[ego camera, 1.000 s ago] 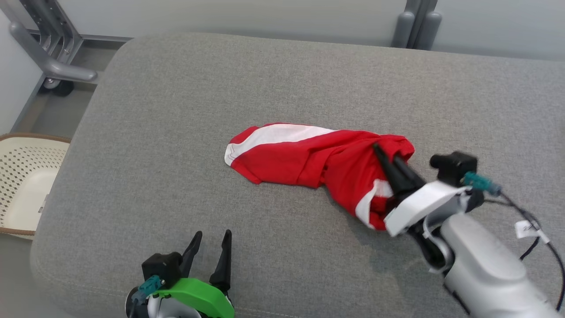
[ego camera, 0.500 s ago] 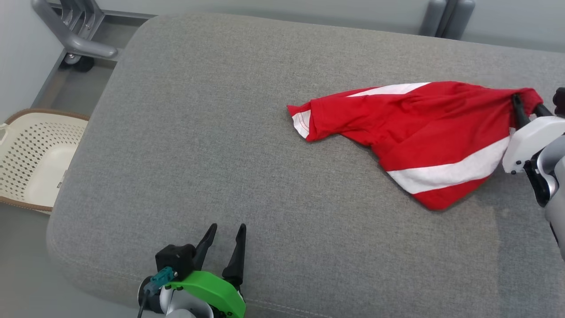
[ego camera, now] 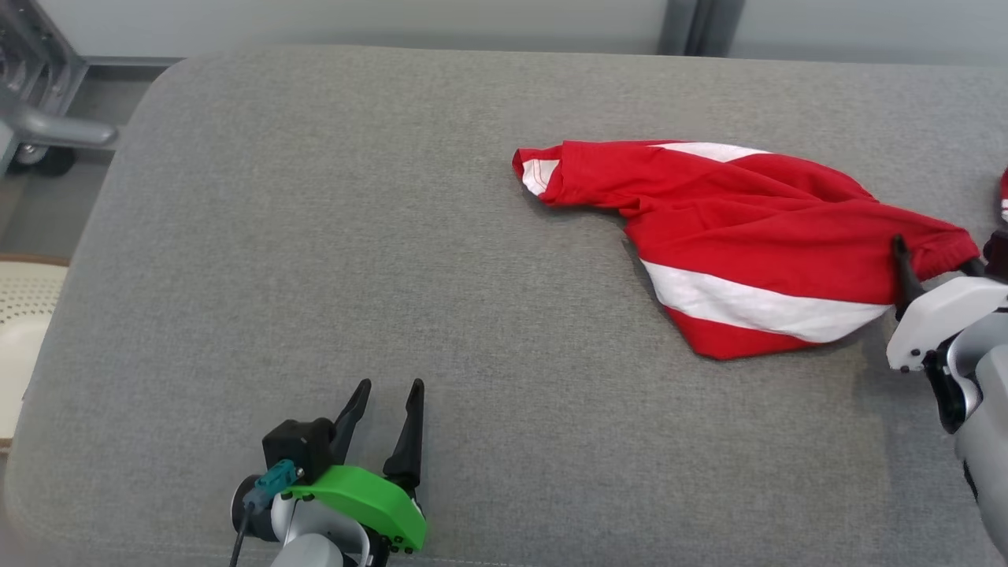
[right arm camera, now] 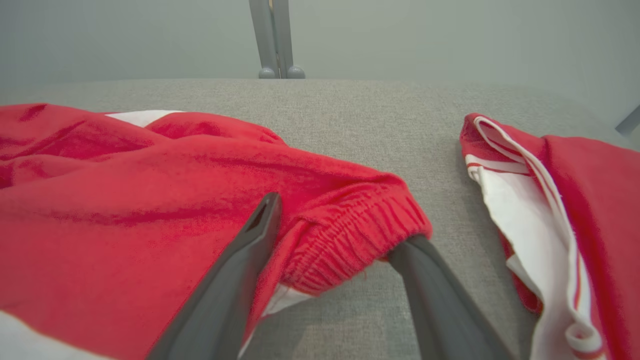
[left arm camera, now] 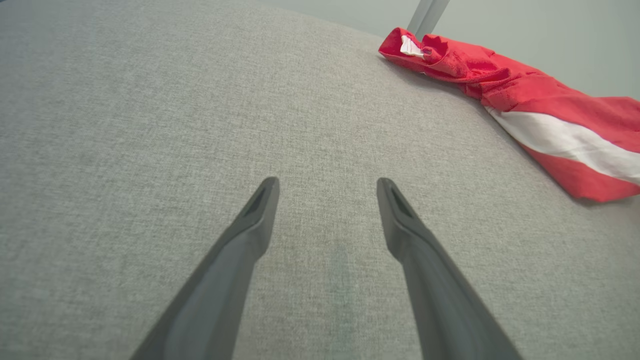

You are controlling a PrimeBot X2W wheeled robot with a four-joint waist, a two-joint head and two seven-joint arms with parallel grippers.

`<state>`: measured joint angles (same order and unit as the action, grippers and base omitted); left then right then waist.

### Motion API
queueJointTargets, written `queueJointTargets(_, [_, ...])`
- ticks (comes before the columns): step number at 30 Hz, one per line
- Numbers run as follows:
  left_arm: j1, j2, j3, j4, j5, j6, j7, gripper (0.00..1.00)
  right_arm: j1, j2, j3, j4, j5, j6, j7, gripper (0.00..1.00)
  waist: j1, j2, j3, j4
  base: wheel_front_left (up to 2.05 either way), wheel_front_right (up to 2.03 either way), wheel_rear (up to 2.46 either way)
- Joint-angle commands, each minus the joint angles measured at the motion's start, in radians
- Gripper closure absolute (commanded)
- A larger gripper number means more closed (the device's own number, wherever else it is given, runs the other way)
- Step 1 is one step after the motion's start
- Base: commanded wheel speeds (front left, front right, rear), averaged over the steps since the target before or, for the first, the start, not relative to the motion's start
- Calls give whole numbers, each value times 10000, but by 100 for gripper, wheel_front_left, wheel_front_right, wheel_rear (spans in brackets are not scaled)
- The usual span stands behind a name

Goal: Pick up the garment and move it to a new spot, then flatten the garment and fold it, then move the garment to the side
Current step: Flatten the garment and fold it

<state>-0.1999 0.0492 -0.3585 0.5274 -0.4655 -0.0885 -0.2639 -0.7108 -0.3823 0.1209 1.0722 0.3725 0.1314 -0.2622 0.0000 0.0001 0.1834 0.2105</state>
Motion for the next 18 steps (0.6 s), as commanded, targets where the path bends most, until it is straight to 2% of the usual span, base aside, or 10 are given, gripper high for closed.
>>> queueJointTargets(1, [-166, 37, 71, 52, 76, -68, 0, 0, 475, 148, 1, -223, -45, -16, -29, 0, 0, -1, -321, -1024, 0, 0, 0])
queueJointTargets(7, [-99, 37, 61, 101, 22, -123, 0, 0, 1765, 669, 345, -776, 213, -16, -29, 0, 0, -1, -485, -1700, 0, 0, 0])
queueJointTargets(12, [1, 40, 125, 183, -7, -146, 0, 0, 2615, 882, 771, -1325, 639, -16, -30, 0, 0, -1, -567, -1935, 0, 0, 0])
queueJointTargets(18, [123, 43, 226, 180, 14, -169, 0, 0, 3964, 1166, 614, -3151, 1862, -14, -31, 0, 0, -1, -716, -2048, 0, 0, 0])
